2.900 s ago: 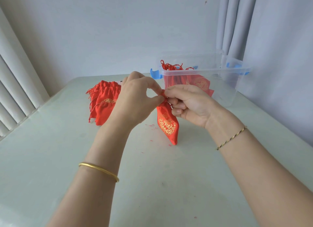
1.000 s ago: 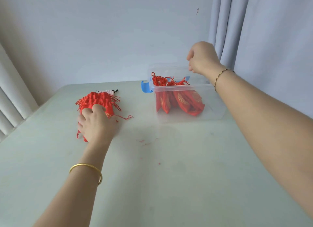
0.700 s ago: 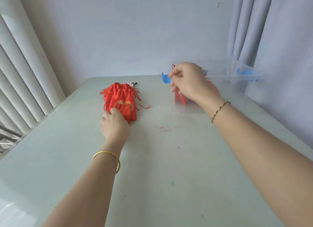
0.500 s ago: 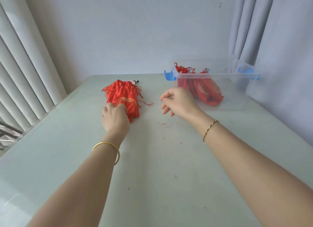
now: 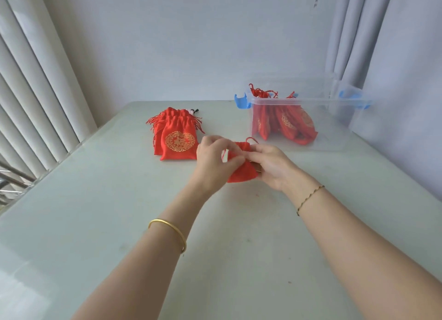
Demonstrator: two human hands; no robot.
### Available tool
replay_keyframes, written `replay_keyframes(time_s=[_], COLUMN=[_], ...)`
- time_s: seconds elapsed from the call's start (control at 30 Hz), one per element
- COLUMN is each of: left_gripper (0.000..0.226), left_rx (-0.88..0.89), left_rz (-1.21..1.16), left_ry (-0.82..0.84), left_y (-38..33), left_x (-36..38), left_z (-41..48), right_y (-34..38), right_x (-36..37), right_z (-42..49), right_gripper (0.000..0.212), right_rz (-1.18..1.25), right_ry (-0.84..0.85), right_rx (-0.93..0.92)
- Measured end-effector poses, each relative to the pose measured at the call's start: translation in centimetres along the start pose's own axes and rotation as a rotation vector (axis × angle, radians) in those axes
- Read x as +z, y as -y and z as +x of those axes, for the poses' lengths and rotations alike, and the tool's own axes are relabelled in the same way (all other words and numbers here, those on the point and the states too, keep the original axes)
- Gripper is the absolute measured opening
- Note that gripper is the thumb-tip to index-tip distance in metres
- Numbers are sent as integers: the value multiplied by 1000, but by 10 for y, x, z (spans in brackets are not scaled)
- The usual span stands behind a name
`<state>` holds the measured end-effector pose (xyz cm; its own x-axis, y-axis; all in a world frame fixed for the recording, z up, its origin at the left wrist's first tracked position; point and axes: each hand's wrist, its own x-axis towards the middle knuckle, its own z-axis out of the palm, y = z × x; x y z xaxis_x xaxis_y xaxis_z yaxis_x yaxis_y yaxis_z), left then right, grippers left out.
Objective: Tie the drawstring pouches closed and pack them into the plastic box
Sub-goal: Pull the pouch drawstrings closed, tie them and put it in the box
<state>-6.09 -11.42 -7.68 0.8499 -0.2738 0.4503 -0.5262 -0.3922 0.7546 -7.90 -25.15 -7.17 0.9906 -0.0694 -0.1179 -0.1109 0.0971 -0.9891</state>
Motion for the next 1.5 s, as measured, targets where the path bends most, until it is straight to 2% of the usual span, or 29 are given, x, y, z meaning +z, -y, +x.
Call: replay_keyframes(time_s=[0.07,0.13,0.23,0.3,0.43,0.53,0.6,0.7,0.9,1.03,1.17,1.27,1.37,1.5], left_gripper=[24,35,16,7,8,13,19,23,23,19,16,16,14,8], left_rx=[-50,-95,-91,-66,-70,-65,-53,-34,-27,-43,-86,-108,-106,-100], left_rz=[-85,-118,-102,-67,-75,-82,-105,-144,-188,-230,-287,-294,-222,-40], left_ry=[-42,-3,89,94,127,131,118,122,98,78,21,-10,-22,23], left_y=[-5,-10,-19,-25,-27,-21,-19,-20,-17,-17,-16,-13,-10,-2], left_x=[-2,-2,-2,-4,-12,-15,-15,-17,-19,-20,-20,-18,-17,-21], left_z=[4,8,12,15,20,21,20,21,21,22,23,23,23,23], right_y=[-2,-1,1,4,4,-3,-6,-3,-2,2,6,6,9,19], right_x=[-15,-24,-27,-30,-43,-48,-51,-52,-56,-64,-72,-79,-83,-86], right_z=[-5,-9,-11,-9,-3,2,3,0,-6,-11,-13,-14,-14,-11], right_gripper=[17,23,29,35,28,23,33,41,30,31,27,18,14,21], right_rz=[32,97,101,97,144,-16,-64,-91,-108,-64,-43,-52,-15,73], right_ry=[67,134,162,136,-72,-282,-294,-164,102,265,307,312,243,6], right_rx=[-23,-47,-81,-80,-30,-32,-46,-23,25,90,128,49,-36,-124])
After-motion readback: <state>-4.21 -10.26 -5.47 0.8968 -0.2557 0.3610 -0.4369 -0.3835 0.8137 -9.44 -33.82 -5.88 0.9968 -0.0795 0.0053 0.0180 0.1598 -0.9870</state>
